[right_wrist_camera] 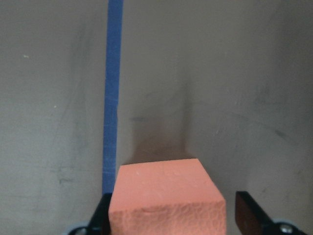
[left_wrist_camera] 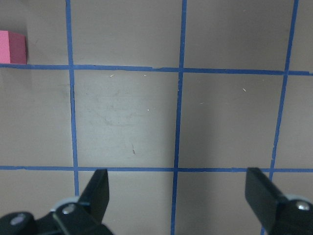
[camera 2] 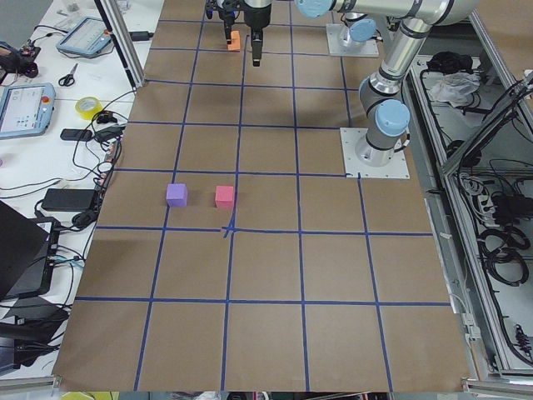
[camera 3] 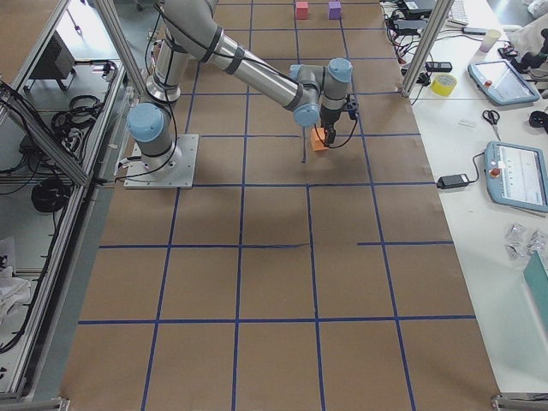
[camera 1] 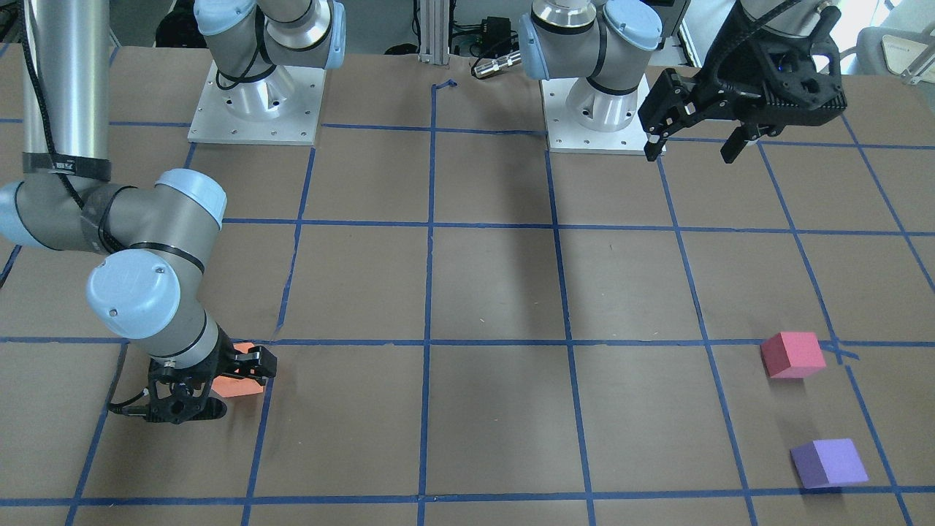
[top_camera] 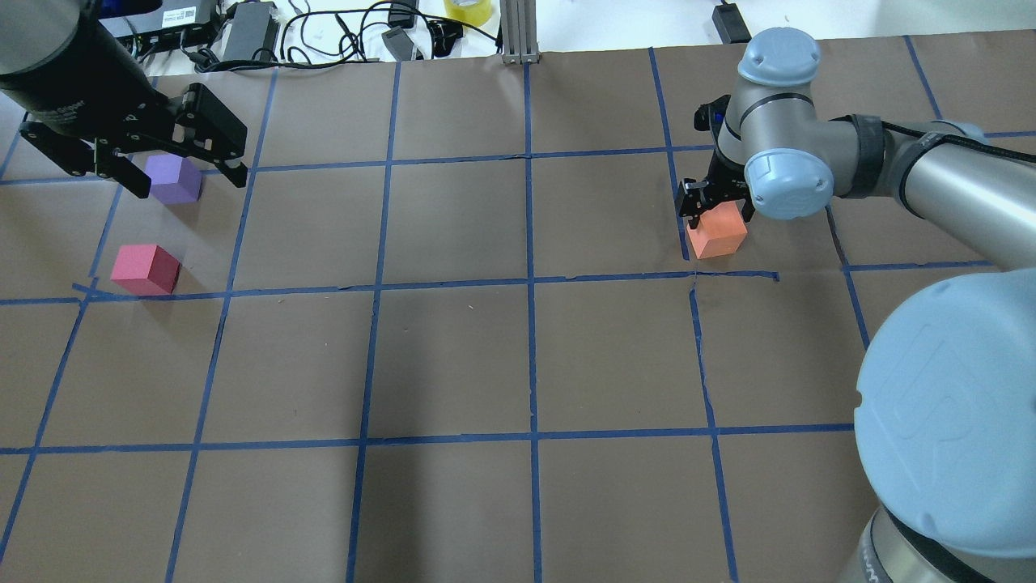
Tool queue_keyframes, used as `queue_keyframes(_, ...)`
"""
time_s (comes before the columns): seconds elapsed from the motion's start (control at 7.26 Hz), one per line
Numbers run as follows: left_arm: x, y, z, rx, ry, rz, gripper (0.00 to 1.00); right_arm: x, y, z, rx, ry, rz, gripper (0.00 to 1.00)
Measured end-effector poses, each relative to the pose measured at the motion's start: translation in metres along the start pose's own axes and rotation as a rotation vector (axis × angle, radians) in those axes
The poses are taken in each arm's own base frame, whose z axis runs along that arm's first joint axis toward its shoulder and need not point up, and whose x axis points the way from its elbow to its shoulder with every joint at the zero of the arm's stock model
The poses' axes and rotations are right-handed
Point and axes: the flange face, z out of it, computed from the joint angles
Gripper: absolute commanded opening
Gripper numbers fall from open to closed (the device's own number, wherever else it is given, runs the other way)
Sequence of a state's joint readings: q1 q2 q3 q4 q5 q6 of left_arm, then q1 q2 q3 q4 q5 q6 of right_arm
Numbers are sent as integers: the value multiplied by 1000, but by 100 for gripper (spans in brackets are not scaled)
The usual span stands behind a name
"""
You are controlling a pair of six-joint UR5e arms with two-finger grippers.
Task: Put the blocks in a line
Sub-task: 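Carry the orange cube with the right gripper toward the table center and lower it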
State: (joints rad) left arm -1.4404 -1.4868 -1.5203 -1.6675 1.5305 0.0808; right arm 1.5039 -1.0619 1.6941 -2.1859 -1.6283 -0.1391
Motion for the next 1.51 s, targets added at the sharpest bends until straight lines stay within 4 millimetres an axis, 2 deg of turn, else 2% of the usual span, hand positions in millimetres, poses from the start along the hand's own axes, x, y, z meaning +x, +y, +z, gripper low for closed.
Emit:
queue_keyframes(0.28,0,2,-1,2,-4,2,100,0,-1,-10,16,1,6,0)
queue_keyframes(0.55,1,4,-2,5,-4,3,100,-11,-11,-47,76,-11,22,0)
queue_keyframes(0.69,1,5,-3,6,-5,4,100,-28,-17,-64,92,-31,41,0)
queue_keyframes(0.83,1,5,-3,6,-5,4,100,-52,-21,-75,102,-46,66,0)
queue_keyframes(0.96,1,5,-3,6,-5,4,100,-87,-24,-81,110,-55,85,0)
queue_keyframes(1.24,1,5,-3,7,-6,4,100,-164,-26,-69,98,-60,98,0)
queue_keyframes(1.51,1,5,-3,7,-7,5,100,-229,-19,-52,81,-68,135,0)
